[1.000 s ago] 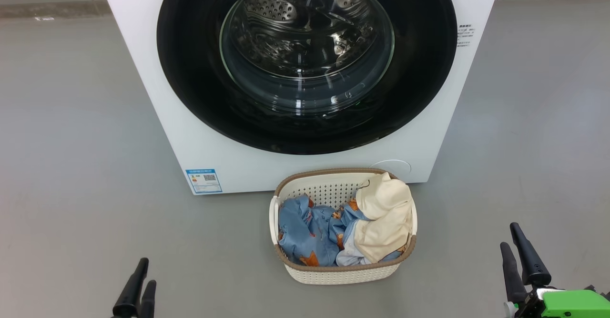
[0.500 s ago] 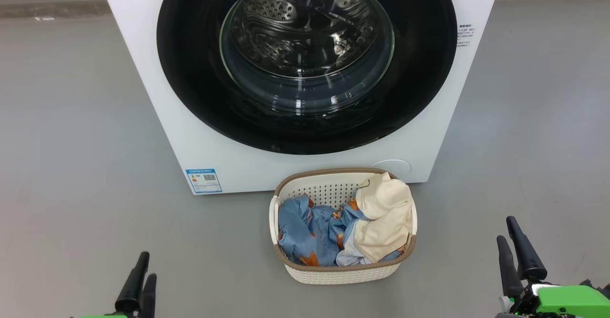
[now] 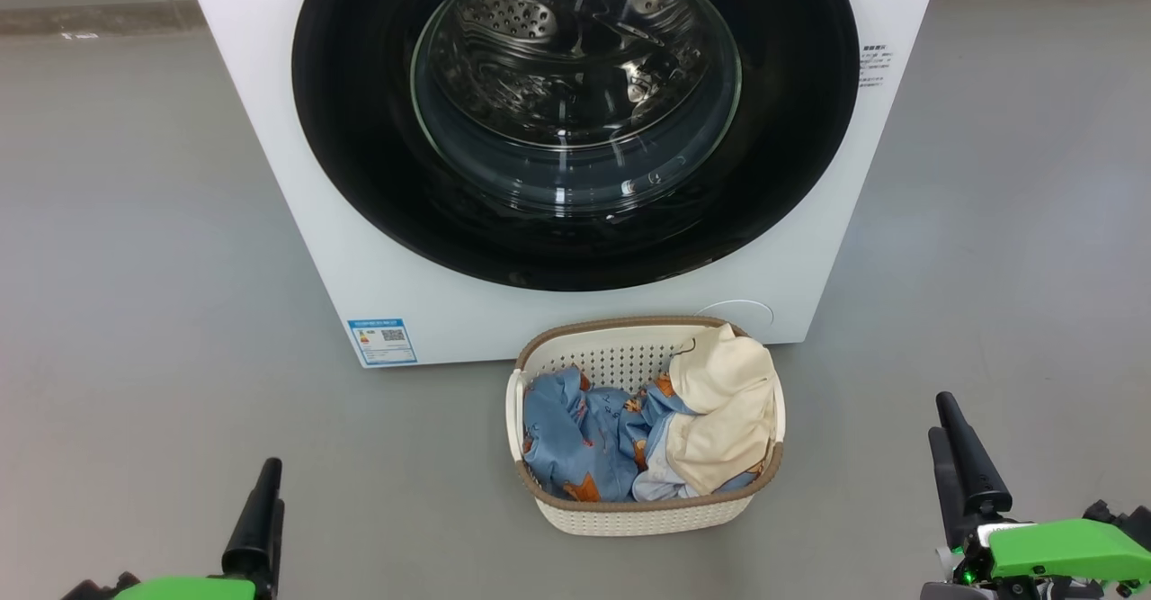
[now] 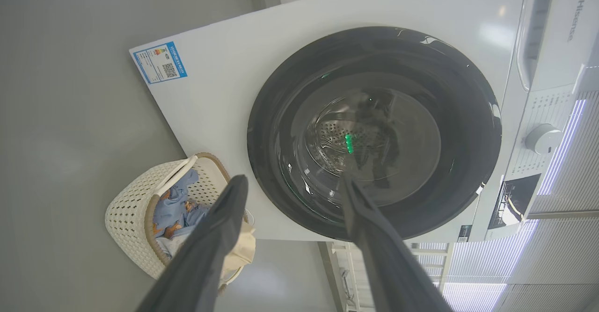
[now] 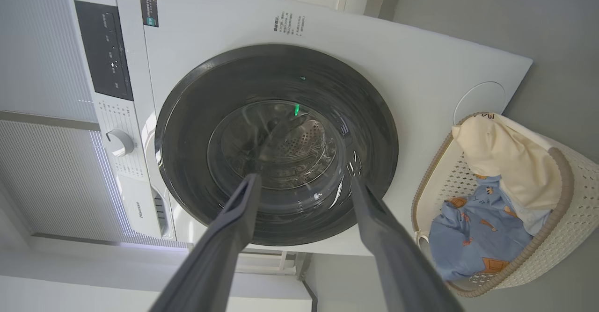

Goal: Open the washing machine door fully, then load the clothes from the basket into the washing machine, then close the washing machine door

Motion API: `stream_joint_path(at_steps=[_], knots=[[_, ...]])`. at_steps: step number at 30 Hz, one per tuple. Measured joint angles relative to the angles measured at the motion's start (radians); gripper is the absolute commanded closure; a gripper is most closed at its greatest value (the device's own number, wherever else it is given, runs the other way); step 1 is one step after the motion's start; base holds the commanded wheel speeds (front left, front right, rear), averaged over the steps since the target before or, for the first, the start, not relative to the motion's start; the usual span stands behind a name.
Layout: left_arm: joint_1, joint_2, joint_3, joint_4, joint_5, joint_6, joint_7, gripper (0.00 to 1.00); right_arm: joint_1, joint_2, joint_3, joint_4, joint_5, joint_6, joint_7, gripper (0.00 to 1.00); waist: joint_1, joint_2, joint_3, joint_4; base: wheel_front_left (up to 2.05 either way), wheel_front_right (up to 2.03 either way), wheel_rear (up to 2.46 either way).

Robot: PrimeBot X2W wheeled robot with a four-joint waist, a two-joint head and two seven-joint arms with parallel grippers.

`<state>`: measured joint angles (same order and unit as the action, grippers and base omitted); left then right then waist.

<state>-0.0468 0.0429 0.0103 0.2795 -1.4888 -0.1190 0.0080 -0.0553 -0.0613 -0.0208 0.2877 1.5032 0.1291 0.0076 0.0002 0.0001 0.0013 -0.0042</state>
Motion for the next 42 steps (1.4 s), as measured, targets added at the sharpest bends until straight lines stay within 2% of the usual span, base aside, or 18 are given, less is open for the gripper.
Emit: stream_joint_path(at_steps=[10,22,42], knots=[[-0.002,0.007,-0.009,-0.014,0.193,0.000,-0.023,0.00,-0.016,-0.012,0.030,-0.010,-0.152,0.000,-0.022,0.00,0.0000,0.0000,0.002,0.000,0.00,0.00,0.00],[-0.019,0.012,-0.033,-0.010,0.422,0.000,-0.058,0.00,-0.029,-0.039,0.069,-0.022,-0.401,0.000,-0.058,0.00,0.0000,0.0000,0.002,0.002,0.00,0.00,0.00],[-0.043,0.012,-0.041,0.010,0.659,0.000,-0.114,0.00,-0.058,-0.046,0.125,-0.023,-0.642,0.000,-0.115,0.00,-0.0001,-0.0001,0.001,-0.003,0.00,0.00,0.00]])
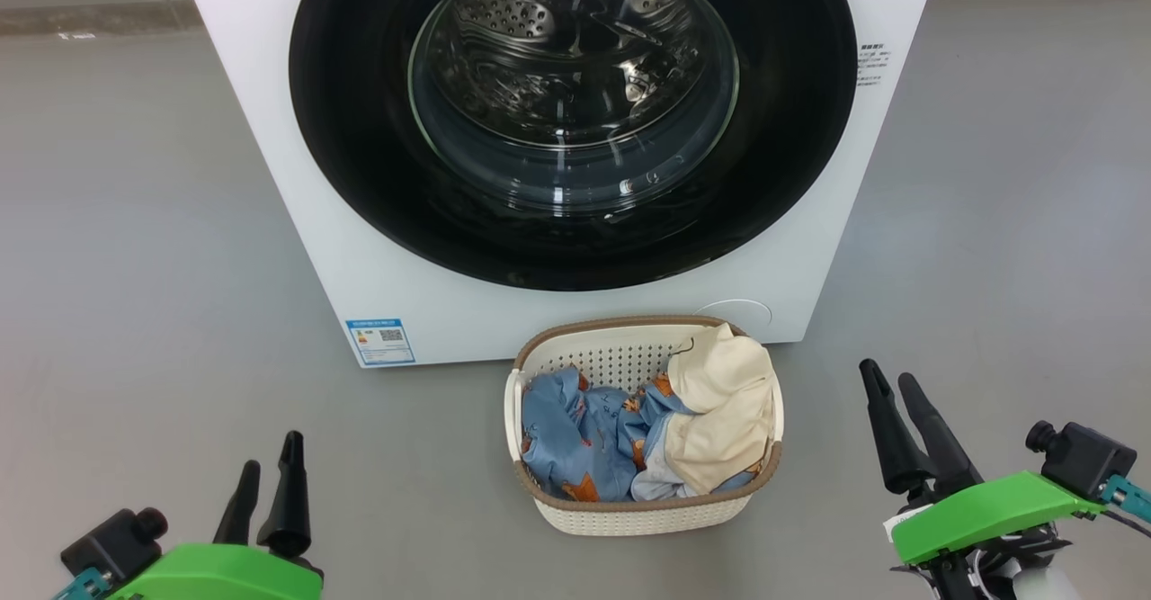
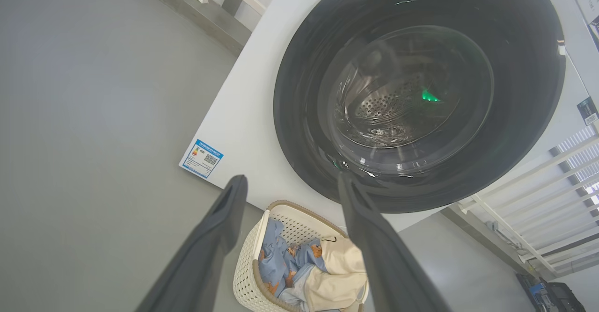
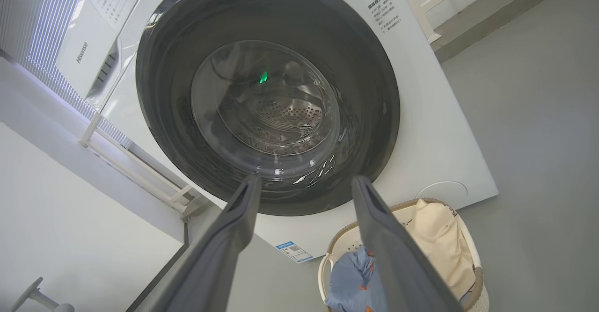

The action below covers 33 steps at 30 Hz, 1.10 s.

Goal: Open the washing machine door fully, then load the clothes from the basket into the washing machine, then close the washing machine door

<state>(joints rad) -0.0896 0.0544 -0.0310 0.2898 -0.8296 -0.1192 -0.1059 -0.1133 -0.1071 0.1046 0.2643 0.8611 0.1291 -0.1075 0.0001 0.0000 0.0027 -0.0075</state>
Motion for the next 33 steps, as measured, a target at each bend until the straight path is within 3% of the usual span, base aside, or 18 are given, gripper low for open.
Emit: stream_joint_path(at_steps=[33], knots=[[-0.039,0.000,-0.028,-0.003,0.367,-0.005,-0.099,0.00,-0.045,-0.036,0.065,0.019,-0.373,0.000,-0.097,0.00,0.0000,0.0000,-0.004,-0.007,0.00,0.00,0.00]])
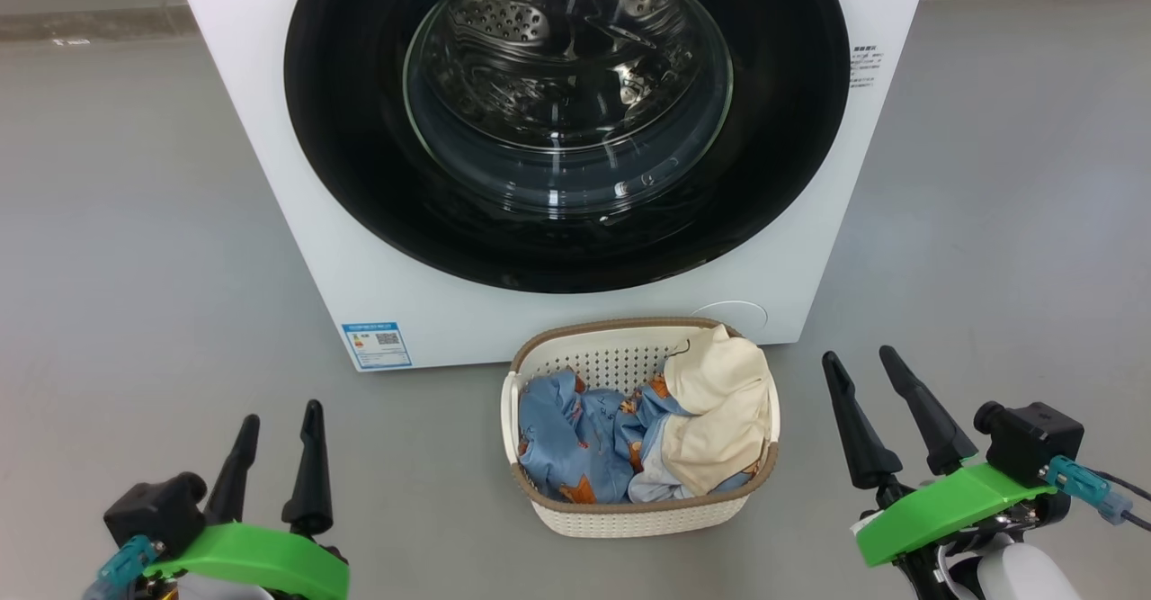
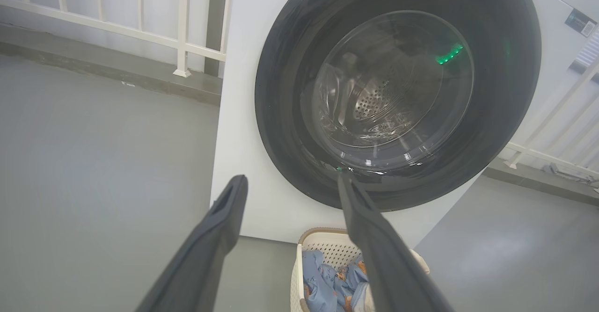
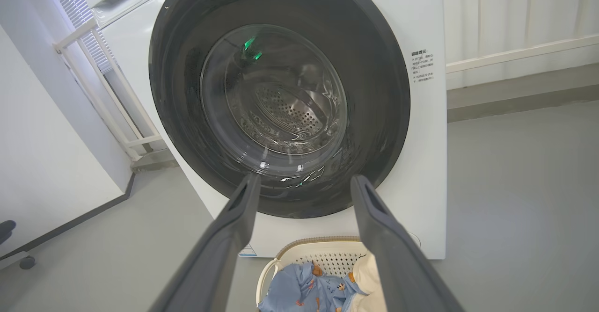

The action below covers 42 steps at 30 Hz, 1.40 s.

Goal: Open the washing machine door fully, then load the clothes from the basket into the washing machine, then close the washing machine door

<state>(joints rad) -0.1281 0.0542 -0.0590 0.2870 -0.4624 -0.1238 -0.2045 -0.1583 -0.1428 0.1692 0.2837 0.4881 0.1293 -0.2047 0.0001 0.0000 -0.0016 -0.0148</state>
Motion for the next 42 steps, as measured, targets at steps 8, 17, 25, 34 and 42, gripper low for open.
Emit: stream_joint_path(at_steps=[8,17,25,34,42], knots=[[-0.006,0.002,-0.003,-0.001,0.083,-0.004,-0.024,0.00,-0.019,-0.002,0.001,0.001,-0.089,0.000,-0.019,0.00,0.0000,0.0000,0.004,0.002,0.00,0.00,0.00],[-0.020,0.009,-0.007,-0.002,0.165,-0.004,-0.044,0.00,-0.020,-0.005,0.003,0.005,-0.184,0.000,-0.044,0.00,0.0000,0.0000,0.006,0.002,0.00,0.00,0.00],[-0.020,0.009,-0.007,-0.002,0.178,-0.004,-0.044,0.00,-0.021,-0.005,0.002,0.011,-0.188,0.000,-0.044,0.00,0.0000,0.0000,0.006,0.003,0.00,0.00,0.00],[-0.020,0.009,-0.006,-0.002,0.179,-0.004,-0.051,0.00,-0.040,-0.004,-0.003,0.016,-0.198,0.000,-0.044,0.00,0.0000,0.0000,0.007,0.003,0.00,0.00,0.00],[-0.020,0.009,-0.003,-0.002,0.186,-0.004,-0.051,0.00,-0.040,0.002,-0.005,0.019,-0.198,0.000,-0.044,0.00,0.0000,0.0000,0.007,0.001,0.00,0.00,0.00]])
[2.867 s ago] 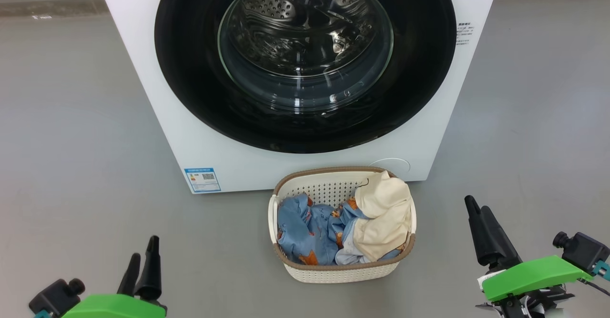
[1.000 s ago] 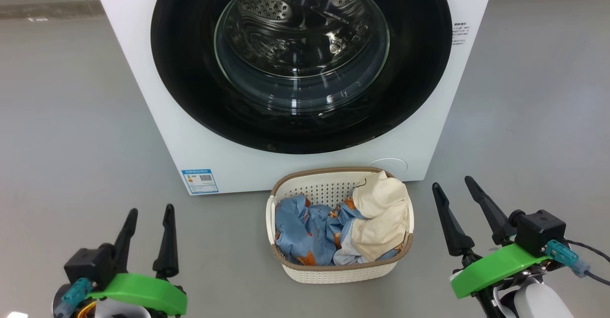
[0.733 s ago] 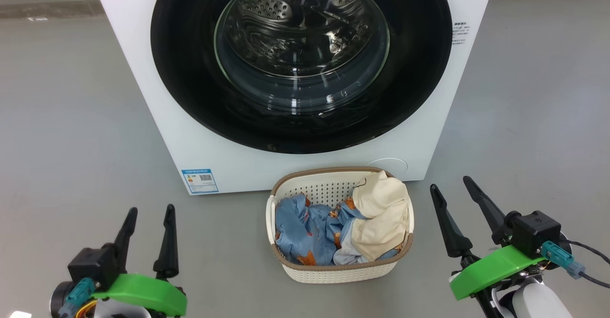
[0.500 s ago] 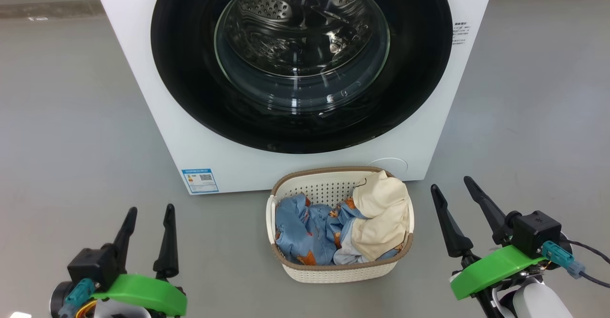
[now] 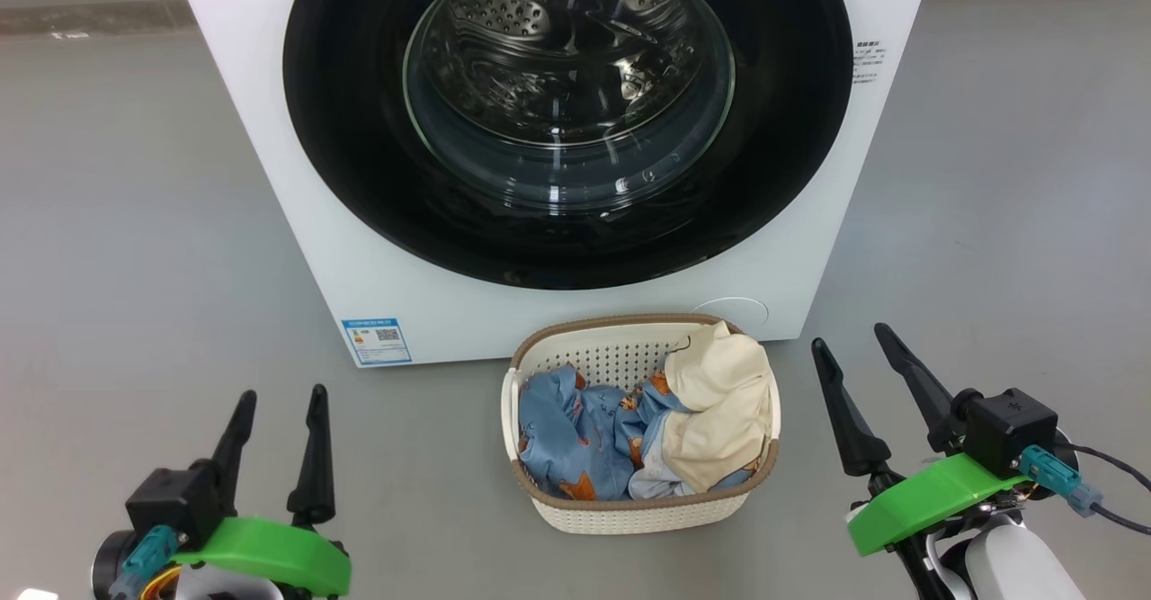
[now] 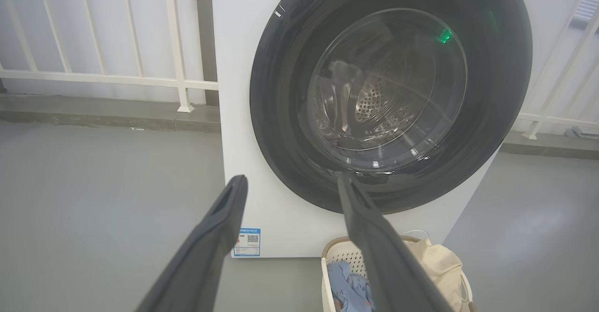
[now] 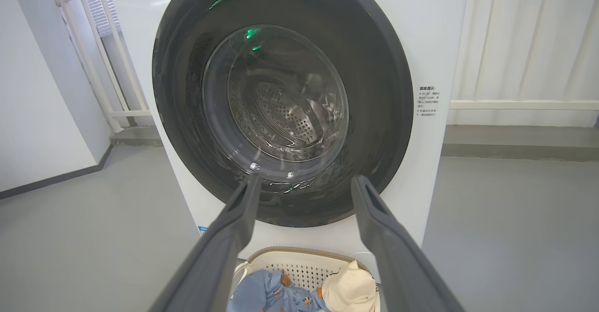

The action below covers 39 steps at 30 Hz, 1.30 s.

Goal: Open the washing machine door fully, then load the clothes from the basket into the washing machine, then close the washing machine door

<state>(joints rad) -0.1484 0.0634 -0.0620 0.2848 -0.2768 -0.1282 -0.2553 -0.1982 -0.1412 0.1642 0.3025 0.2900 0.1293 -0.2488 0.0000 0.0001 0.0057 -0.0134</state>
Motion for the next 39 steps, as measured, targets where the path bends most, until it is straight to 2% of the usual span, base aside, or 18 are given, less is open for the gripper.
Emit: stream_joint_path(at_steps=[17,39], knots=[[0.000,0.000,0.005,0.002,0.019,0.000,0.000,0.00,0.000,0.001,0.000,0.003,0.000,0.000,-0.001,0.00,0.0000,0.0000,-0.003,0.001,0.16,0.16,-0.31],[0.000,0.001,0.004,-0.006,0.002,0.000,0.000,0.00,0.000,0.004,-0.002,0.006,0.000,0.000,-0.001,0.00,0.0000,-0.0001,0.000,-0.007,1.04,1.04,-2.08]])
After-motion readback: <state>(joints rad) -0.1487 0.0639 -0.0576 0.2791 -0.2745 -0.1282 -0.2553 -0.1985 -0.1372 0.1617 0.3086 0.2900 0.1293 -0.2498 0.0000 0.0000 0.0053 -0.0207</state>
